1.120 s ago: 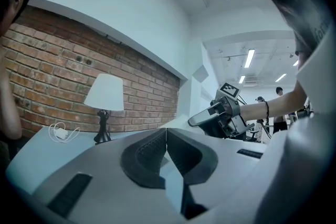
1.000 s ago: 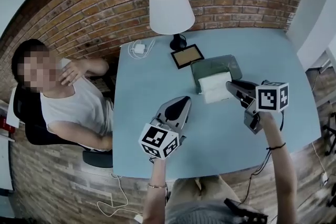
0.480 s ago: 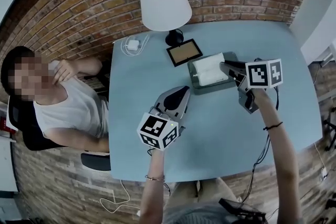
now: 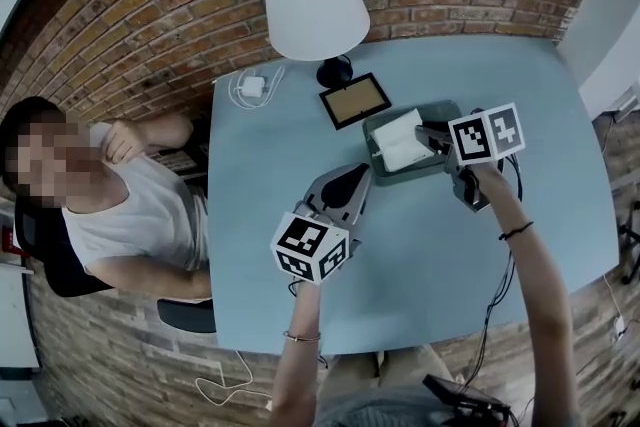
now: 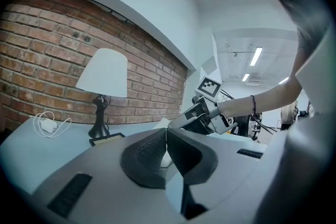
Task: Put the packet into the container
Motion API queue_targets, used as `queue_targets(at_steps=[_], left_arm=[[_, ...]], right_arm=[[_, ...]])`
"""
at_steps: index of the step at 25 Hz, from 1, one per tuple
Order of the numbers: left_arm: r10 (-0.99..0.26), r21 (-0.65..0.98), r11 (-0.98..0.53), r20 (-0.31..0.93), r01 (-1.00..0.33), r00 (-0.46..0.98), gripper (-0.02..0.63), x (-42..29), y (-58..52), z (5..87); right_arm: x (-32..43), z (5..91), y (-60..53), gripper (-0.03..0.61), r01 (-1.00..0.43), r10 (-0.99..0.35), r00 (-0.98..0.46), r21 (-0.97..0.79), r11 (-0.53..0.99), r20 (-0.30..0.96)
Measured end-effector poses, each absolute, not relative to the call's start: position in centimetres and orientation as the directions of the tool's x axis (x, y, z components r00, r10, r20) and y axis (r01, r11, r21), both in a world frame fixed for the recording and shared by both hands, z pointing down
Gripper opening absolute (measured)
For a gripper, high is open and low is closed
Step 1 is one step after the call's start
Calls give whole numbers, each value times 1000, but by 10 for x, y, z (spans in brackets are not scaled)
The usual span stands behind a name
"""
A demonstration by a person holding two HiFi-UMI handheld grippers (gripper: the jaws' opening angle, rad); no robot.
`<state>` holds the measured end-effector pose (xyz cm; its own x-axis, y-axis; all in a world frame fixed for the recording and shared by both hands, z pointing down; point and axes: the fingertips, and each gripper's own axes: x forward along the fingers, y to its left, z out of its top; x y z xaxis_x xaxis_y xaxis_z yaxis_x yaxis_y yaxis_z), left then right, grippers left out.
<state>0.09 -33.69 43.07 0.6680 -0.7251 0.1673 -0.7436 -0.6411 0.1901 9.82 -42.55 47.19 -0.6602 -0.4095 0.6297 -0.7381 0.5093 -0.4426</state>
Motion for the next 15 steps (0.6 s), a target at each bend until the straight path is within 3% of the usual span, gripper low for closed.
queue_targets(at_steps=[15], left_arm=[[-717,224,-639,175,-736,675,11,1,-347,443]], right_arm=[[97,514,-438,69,-782,-330,-524,-289,552,785]])
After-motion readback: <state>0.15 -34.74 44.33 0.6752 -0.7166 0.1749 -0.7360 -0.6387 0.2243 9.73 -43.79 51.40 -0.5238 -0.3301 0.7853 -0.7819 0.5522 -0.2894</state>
